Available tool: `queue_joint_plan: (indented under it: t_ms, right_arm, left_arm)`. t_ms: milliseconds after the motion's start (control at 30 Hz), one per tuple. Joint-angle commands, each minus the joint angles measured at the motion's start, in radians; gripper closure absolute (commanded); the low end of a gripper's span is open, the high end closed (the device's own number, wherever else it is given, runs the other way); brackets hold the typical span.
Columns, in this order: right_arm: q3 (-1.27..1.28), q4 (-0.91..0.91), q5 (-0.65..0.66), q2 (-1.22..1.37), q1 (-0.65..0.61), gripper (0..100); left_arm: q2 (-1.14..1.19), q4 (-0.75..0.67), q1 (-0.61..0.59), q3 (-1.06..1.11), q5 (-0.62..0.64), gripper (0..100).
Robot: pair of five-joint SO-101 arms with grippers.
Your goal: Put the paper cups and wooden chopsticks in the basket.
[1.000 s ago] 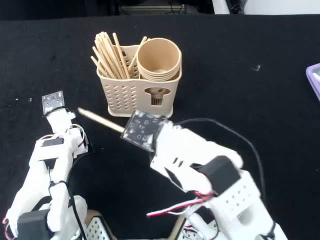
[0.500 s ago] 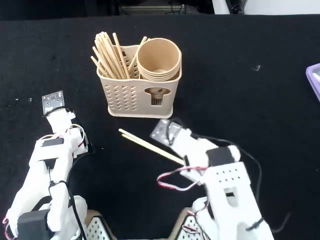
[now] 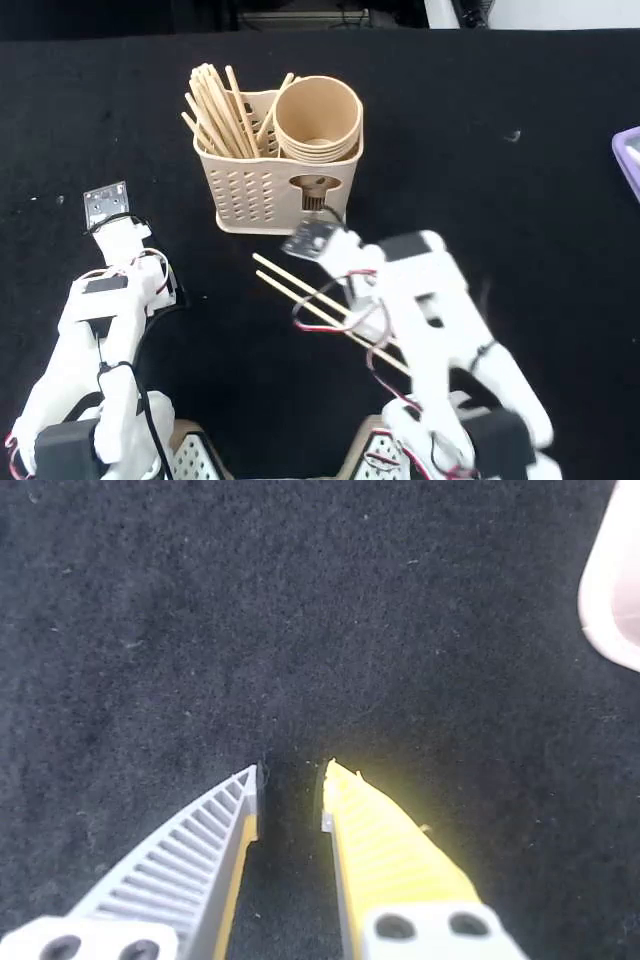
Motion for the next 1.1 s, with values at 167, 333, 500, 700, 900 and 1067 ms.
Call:
queue_joint_plan:
  t_ms: [167,333,500,700,900,1067]
  right_arm:
    - [-0.127,-0.133,-0.143,0.182,-0.226,75.4]
    - [-0.114,-0.201,-0.138,0.193,-0.222,75.6]
    - [-0.113,-0.21,-0.135,0.193,-0.209,75.8]
    - [-0.048,-0.278,-0.133,0.191,-0.213,75.8]
    - [0.047,-0.405,-0.083,0.191,-0.207,75.8]
    - [0.056,-0.427,-0.077,0.191,-0.161,75.8]
  left_arm:
    - [0.002,-0.012,0.013,-0.047,-0.006,88]
    - [0.002,-0.012,0.013,-0.048,-0.006,88]
    - [0.002,-0.012,0.013,-0.05,-0.006,88]
    - [0.002,-0.012,0.013,-0.051,-0.006,88]
    - [0.002,-0.012,0.013,-0.05,-0.006,88]
    - [0.002,-0.012,0.013,-0.048,-0.006,88]
